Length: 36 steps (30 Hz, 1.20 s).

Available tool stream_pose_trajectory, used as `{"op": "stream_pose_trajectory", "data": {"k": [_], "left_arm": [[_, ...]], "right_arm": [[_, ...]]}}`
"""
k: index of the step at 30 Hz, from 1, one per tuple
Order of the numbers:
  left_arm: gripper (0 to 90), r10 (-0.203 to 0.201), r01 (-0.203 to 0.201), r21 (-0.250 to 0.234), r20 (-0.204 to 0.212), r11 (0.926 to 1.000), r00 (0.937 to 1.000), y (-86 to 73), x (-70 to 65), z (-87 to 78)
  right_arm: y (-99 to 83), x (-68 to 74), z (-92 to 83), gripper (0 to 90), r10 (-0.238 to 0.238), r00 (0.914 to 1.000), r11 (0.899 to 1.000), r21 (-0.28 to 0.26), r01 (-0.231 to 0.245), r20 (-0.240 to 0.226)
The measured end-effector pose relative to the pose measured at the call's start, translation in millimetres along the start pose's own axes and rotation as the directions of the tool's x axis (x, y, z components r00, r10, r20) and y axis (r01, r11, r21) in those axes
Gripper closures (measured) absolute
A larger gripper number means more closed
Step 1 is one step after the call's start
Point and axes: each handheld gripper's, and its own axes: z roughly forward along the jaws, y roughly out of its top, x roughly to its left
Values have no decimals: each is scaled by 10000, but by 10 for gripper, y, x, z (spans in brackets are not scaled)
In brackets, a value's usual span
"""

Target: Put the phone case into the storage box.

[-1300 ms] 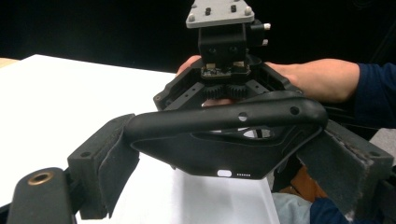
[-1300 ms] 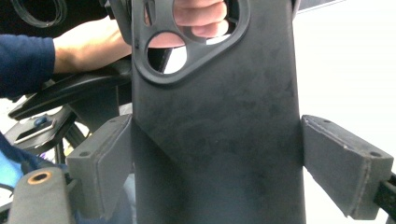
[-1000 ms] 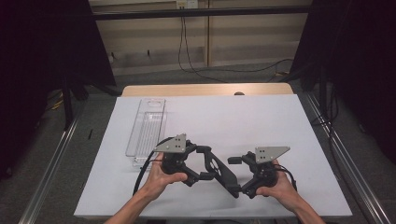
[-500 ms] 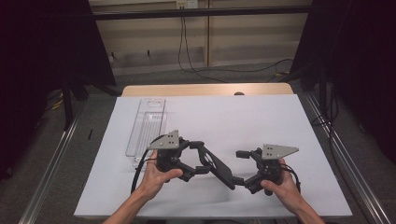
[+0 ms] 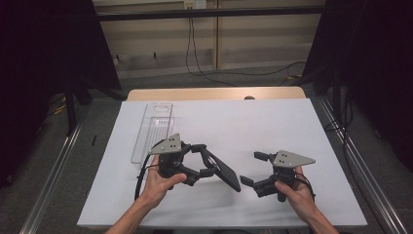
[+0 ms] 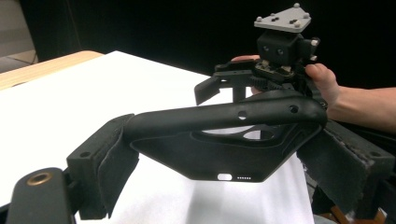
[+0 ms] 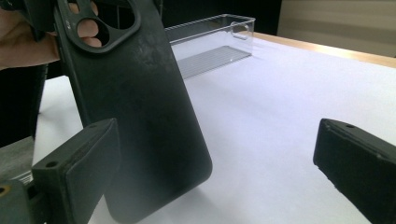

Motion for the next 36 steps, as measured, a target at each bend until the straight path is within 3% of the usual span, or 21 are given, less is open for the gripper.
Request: {"op": "stream_pose_trajectory", "data": {"k": [9, 17, 22, 27, 36], "left_arm": [[134, -204, 198, -126, -467, 9997, 9987, 28, 23, -111], [134, -309, 298, -138, -827, 9995, 9961, 49, 29, -172], [133, -393, 363, -288, -1126, 9989, 9929, 64, 44, -247], [133, -388, 353, -275, -1431, 9990, 9889, 84, 72, -314], [133, -479, 433, -289, -1860, 9986, 9814, 104, 124, -396]], "right_arm": [[-25, 16, -123, 4, -60, 9968, 10000, 63, 55, 798], [-77, -32, -322, 3, 169, 9873, 9995, -277, -127, 1581], [-92, -40, -444, 5, 251, 9717, 9984, -545, -126, 2348], [-226, -55, -497, 6, 481, 9472, 9986, -378, -380, 3172], [-277, -50, -687, 0, 681, 9275, 9972, -527, -523, 3675]]}}
